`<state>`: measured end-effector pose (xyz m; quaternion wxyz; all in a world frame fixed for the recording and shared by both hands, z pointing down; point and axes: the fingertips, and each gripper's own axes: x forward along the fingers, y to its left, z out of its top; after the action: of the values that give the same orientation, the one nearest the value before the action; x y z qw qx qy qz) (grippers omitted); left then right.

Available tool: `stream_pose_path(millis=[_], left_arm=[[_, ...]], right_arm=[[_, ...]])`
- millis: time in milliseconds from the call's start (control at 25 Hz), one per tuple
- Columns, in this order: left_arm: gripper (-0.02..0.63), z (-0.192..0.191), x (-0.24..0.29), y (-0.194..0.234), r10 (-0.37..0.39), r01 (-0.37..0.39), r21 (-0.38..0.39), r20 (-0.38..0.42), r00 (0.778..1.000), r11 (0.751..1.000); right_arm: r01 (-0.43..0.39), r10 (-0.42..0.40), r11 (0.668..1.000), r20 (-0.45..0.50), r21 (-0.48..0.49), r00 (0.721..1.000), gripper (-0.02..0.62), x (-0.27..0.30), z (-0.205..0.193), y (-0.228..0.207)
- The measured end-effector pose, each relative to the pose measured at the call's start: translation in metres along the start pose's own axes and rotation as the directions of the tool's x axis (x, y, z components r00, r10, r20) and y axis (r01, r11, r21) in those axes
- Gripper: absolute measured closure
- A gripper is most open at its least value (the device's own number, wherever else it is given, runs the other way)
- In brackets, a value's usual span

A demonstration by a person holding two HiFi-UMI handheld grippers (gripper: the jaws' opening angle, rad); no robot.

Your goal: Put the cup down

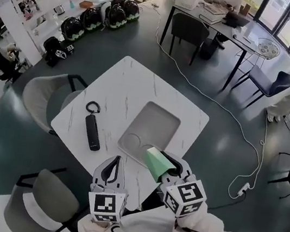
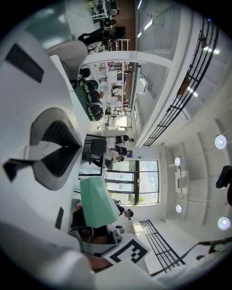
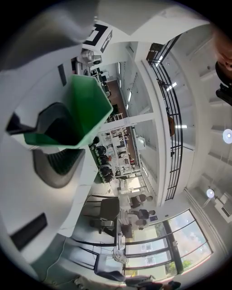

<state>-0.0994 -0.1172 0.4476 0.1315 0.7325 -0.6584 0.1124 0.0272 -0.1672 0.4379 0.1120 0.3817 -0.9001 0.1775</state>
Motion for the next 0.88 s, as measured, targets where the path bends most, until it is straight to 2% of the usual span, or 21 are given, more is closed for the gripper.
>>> stream_pose_path(millis=[400,880], left_arm=[[0.597,0.001,0.025,0.029,0.081,-0.082,-0.046,-0.020,0.997,0.996],[0.597,-0.018,0.047,0.063,0.173,-0.183,-0.093,-0.104,0.979,0.979]], right_arm=[[-0.087,0.085,0.996,-0.060,-0.028,0.995,0.574,0.050,0.007,0.001],[-0.170,0.163,0.984,-0.133,-0.044,0.978,0.574,0.106,0.010,0.000]])
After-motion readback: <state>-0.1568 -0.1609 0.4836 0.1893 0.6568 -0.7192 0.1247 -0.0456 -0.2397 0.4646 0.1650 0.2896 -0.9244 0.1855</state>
